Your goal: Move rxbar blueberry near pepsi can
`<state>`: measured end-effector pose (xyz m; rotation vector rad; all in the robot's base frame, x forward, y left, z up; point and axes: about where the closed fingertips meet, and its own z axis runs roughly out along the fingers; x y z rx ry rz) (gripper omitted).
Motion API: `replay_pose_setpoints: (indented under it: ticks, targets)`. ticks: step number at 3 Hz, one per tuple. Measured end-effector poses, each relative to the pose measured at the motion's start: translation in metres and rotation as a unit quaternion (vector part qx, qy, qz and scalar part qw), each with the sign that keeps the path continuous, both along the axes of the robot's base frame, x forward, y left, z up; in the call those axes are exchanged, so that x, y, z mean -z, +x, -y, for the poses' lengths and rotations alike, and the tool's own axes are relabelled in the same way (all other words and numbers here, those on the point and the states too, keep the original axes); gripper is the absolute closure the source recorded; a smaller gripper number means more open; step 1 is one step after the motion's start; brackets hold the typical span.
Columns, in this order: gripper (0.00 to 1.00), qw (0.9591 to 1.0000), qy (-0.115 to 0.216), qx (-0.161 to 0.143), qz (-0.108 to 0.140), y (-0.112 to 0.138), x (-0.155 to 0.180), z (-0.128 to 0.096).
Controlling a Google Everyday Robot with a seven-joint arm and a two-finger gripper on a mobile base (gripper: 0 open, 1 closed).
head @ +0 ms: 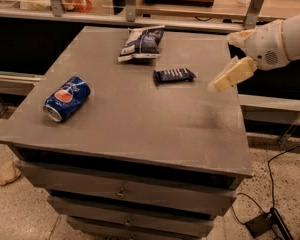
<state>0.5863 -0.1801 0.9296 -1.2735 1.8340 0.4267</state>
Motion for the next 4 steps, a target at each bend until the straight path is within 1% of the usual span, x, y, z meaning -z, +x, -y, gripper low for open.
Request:
replay_pose_setpoints:
  ticks: [1,2,3,4]
  targets:
    - [0.0,0.9998,0.013,-0.008,0.008,0.024,0.008,-0.011]
    - [0.0,0.9997,0.021,-0.014,0.003,0.047,0.018,-0.021]
    - [0.0,0.9992,0.028,-0.018,-0.022,0.068,0.03,-0.031]
    - [0.0,0.9982,0.036,-0.03,-0.037,0.084,0.04,-0.043]
